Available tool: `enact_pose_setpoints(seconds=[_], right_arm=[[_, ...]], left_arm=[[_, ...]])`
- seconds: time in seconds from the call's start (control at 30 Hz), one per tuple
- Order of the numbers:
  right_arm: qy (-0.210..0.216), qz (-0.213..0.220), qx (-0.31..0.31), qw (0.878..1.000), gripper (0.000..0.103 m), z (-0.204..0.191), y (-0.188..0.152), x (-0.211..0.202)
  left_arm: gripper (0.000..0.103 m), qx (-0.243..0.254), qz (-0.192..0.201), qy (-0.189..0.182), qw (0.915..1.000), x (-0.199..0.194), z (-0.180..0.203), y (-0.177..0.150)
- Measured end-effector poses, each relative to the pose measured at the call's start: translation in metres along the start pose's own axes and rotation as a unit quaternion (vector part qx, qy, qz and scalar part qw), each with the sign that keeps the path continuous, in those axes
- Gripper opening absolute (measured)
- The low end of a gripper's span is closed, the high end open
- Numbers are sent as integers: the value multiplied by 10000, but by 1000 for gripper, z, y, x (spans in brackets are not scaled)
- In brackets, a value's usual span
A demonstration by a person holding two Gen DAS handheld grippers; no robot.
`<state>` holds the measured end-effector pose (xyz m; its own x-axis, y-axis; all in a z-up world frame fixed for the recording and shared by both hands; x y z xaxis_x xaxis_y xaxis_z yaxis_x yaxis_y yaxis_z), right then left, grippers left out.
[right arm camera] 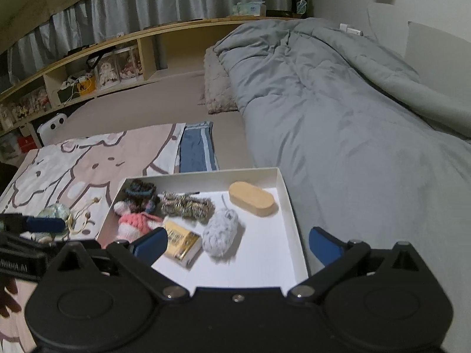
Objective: Organize objects
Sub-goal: 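Lift both open tools out of the tray toward the snail and pouch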
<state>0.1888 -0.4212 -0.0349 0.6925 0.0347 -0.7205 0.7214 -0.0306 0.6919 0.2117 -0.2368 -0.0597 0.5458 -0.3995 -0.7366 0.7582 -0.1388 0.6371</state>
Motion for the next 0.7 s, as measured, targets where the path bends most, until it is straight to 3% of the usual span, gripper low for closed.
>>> enact_pose_setpoints(seconds=[0.7], right_arm=[[-47, 62, 33, 10000, 103, -21, -33, -37]], left_arm=[[103, 200, 228, 231, 9993, -46, -28, -20]])
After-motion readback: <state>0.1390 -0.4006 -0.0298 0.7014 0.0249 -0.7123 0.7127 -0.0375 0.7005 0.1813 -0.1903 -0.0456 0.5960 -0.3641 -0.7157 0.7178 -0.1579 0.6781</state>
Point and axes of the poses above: each gripper's, at about its wrist camera, not at the fingertips, and x roughly the way its jaws point, z to its right, y to its top, the point moved 10 cm from there along x, roughly the way its jaws point, and after that the axes turned 6 degrees about -z, right-handed, at the moved point
